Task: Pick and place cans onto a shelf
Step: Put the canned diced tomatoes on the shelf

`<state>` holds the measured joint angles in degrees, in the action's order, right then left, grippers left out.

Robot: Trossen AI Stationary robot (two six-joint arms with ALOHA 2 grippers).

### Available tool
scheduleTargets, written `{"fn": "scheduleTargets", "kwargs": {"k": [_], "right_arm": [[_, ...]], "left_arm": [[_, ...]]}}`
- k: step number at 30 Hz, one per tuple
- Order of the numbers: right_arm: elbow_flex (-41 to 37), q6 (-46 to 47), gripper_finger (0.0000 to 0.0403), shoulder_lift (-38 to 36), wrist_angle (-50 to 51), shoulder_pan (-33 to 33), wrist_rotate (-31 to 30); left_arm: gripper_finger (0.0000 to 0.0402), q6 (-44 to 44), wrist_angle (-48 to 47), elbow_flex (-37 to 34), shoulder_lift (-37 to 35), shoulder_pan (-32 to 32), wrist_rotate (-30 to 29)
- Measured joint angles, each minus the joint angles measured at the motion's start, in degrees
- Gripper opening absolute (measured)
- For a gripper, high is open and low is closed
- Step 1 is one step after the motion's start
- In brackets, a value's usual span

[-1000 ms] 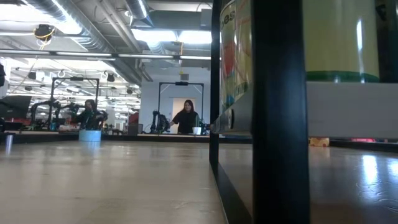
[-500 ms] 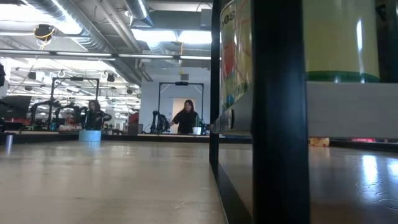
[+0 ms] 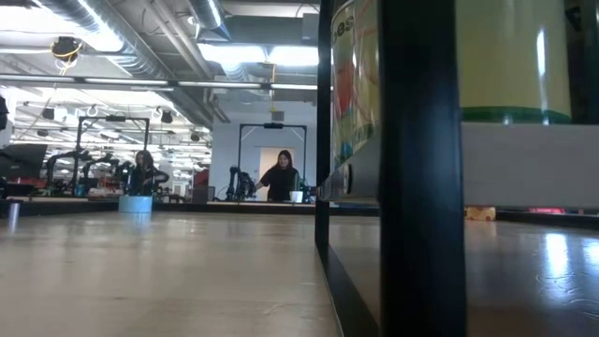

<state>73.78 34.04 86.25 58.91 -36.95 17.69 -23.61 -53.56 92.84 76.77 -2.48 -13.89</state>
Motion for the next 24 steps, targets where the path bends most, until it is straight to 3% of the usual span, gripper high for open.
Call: {"fn": "scheduleTargets", "kwargs": {"k": [12,24], "right_arm": [[0.00,-1.39,0.0006,9.90,-6.43,0.00,-0.67],[0.00,-1.22,0.0019,12.01,-6.24,0.00,-0.70]], "left_arm": [[0.0039,0.19,0.00,0.00,0.00,0.04,0.04],[0.0039,0.21,0.00,0.00,0.00,0.07,0.04]]}}
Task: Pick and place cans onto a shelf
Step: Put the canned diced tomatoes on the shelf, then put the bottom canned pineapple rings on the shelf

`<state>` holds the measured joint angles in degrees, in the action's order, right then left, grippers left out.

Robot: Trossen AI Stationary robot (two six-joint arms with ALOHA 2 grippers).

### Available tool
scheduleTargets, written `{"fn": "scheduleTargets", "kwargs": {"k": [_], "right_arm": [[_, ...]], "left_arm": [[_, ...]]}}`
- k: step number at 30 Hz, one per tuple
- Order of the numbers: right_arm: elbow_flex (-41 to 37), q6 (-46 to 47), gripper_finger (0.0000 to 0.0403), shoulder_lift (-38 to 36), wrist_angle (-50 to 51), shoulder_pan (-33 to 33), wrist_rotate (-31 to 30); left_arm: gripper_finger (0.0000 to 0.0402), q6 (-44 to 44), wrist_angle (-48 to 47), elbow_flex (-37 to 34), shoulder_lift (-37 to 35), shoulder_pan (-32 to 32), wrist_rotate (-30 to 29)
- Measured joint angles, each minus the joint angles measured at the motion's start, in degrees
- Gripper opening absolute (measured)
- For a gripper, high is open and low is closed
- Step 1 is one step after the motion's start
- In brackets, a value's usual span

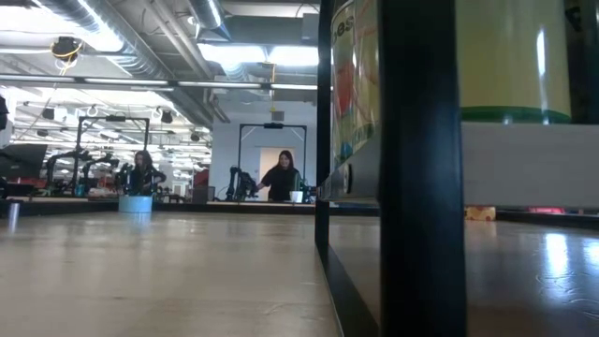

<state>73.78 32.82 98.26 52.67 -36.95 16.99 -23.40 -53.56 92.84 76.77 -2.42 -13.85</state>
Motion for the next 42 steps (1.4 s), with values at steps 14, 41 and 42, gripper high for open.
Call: {"fn": "scheduleTargets", "kwargs": {"k": [14,41,42], "right_arm": [[2.37,-0.39,0.0049,-0.11,3.09,0.00,3.22],[39.14,1.53,0.0052,-0.22,36.23,0.31,-30.78],[39.51,1.57,0.0052,-0.22,36.90,0.31,-31.51]], "left_arm": [[0.0039,0.01,-0.02,0.00,0.00,0.00,2.95],[0.0039,-8.81,-28.91,-0.08,0.01,36.31,14.16],[0.0039,-11.19,-28.66,-0.29,0.08,38.43,13.30]]}}
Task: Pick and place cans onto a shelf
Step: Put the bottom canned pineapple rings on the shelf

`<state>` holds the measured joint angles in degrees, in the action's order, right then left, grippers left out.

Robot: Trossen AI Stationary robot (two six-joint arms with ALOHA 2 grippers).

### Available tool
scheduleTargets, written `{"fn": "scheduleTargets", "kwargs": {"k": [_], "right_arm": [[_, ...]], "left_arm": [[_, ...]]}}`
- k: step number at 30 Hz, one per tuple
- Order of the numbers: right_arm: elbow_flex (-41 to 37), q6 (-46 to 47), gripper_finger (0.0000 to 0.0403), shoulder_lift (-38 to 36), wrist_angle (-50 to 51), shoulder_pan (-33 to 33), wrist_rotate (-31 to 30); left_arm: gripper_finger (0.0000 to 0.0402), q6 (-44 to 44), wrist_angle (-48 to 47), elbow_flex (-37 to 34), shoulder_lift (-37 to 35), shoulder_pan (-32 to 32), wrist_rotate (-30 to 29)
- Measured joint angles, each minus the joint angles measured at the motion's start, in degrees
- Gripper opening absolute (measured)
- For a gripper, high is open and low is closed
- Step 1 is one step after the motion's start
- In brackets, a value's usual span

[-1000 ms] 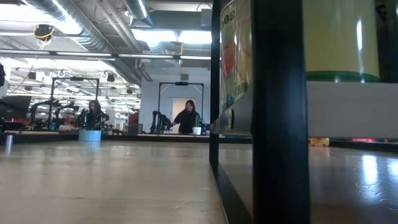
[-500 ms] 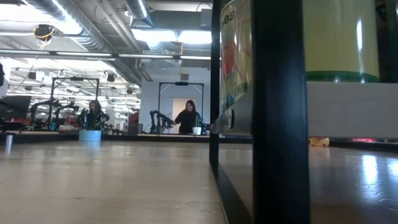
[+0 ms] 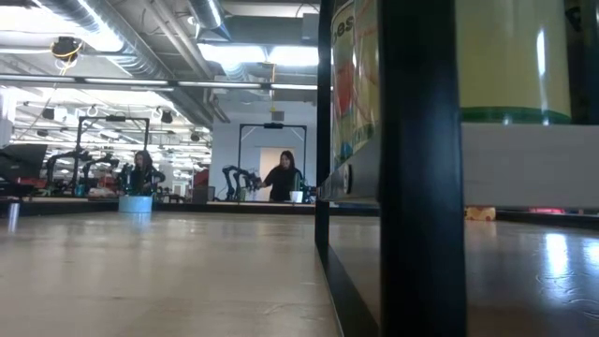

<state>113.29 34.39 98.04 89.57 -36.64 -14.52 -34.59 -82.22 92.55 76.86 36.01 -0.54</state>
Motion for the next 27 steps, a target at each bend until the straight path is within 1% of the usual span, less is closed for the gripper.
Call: {"fn": "scheduleTargets", "kwargs": {"k": [4,7,10,13,23,27], "right_arm": [[0.94,0.06,0.0052,0.00,0.50,0.31,-1.65],[1.15,0.55,0.0052,0.00,0.49,0.99,-1.83],[1.15,1.44,0.0052,0.00,0.49,1.70,-2.84],[1.15,1.44,0.0052,0.00,0.48,2.25,-2.96],[1.16,1.42,0.0051,0.00,0.47,3.50,-2.96],[1.15,1.42,0.0051,0.00,0.45,3.48,-2.94]], "left_arm": [[0.0038,-9.36,2.22,-1.98,0.35,6.35,-3.02],[0.0027,-14.18,2.37,-2.74,0.33,9.69,-4.51],[0.0008,-16.28,2.35,-3.15,0.33,11.73,-4.67],[0.0003,-18.86,2.39,-3.15,0.33,12.33,-4.82],[0.0049,-20.36,2.40,-3.27,0.35,12.56,-4.65],[0.0065,-20.37,4.19,-6.74,0.35,12.70,-4.47]]}}
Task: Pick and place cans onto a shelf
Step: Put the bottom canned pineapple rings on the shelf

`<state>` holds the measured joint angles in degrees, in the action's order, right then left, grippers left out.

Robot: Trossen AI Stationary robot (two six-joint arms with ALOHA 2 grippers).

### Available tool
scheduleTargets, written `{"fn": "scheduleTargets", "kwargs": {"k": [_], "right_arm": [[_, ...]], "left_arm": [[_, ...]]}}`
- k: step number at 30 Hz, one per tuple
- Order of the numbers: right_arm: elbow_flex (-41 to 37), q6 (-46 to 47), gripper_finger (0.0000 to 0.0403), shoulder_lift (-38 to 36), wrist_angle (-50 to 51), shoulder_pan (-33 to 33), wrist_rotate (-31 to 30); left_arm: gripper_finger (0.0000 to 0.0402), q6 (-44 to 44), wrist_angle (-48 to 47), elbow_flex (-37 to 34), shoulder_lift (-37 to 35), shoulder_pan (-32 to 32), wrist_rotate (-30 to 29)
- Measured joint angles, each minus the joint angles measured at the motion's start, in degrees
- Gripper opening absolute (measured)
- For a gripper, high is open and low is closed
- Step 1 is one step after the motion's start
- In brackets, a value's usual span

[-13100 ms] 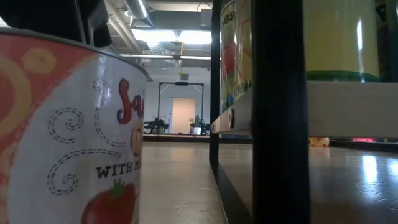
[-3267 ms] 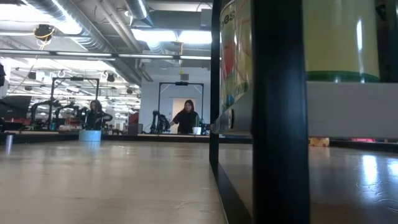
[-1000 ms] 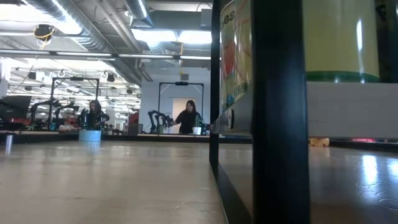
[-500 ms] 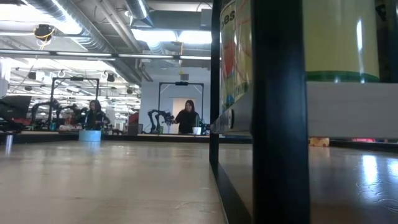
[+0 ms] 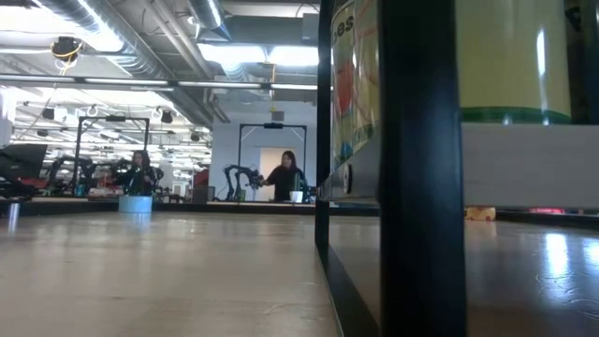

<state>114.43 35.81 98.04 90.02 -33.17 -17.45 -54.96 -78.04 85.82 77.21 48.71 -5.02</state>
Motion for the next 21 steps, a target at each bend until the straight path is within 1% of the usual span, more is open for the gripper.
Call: {"fn": "scheduleTargets", "kwargs": {"k": [4,8,11,16,19,21], "right_arm": [[0.02,0.00,0.0051,0.00,0.00,0.00,0.00],[0.02,0.00,0.0051,0.00,0.00,0.00,0.00],[0.02,0.00,0.0051,0.00,0.00,0.00,0.00],[0.02,-0.02,0.0051,0.00,0.00,0.00,-0.02],[0.01,-0.01,0.0051,0.00,0.00,0.00,-0.02],[0.02,0.05,0.0051,0.00,0.00,0.00,-0.02]], "left_arm": [[0.0068,1.15,3.58,-5.91,0.04,2.12,0.04],[0.0065,4.71,12.23,-12.26,0.04,4.82,0.00],[0.0065,5.37,19.39,-17.31,0.04,6.47,-0.21],[0.0065,1.34,28.70,-25.87,0.07,9.00,-0.21],[0.0064,-0.65,32.31,-29.74,0.07,9.88,-0.20],[0.0064,-1.74,32.86,-31.23,0.07,10.25,-0.22]]}}
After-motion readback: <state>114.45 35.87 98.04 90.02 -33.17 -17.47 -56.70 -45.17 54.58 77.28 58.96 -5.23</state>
